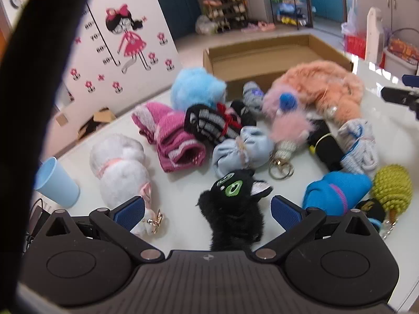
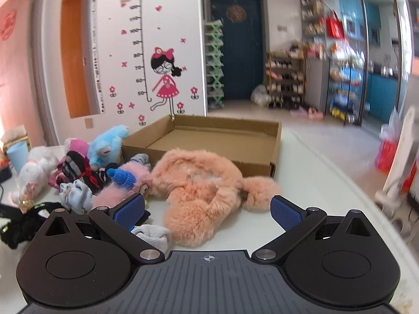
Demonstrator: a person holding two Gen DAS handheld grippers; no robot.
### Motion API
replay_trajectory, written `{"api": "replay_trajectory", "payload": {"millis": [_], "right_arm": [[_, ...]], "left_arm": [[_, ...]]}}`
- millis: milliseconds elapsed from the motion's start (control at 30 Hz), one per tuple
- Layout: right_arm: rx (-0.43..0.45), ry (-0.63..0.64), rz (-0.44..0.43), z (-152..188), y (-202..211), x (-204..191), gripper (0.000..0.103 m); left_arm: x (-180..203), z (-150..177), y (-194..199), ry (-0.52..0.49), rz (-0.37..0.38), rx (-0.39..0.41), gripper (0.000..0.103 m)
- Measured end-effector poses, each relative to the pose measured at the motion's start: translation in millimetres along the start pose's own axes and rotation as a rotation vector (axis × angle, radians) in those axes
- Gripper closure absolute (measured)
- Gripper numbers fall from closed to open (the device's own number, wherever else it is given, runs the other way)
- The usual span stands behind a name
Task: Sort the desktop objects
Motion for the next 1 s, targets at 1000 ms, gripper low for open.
{"api": "replay_trajectory", "payload": {"millis": [1000], "right_arm": [[-0.125, 0.075, 0.039, 15.1, -32.2, -52.1, 0.004]], "left_arm": [[-12.8, 13.7, -62.5, 0.111, 0.022, -0.131, 0.0]]}}
Point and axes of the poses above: each gripper's, at about its wrist camera, not at the fingertips, and y roughly against the way its jaws point, x to its right, z to its underside, the point moved 1 cm from there along -y, roughly the way its jaws point, and after that the axes turned 2 degrees about y, right-handed, at the moved point
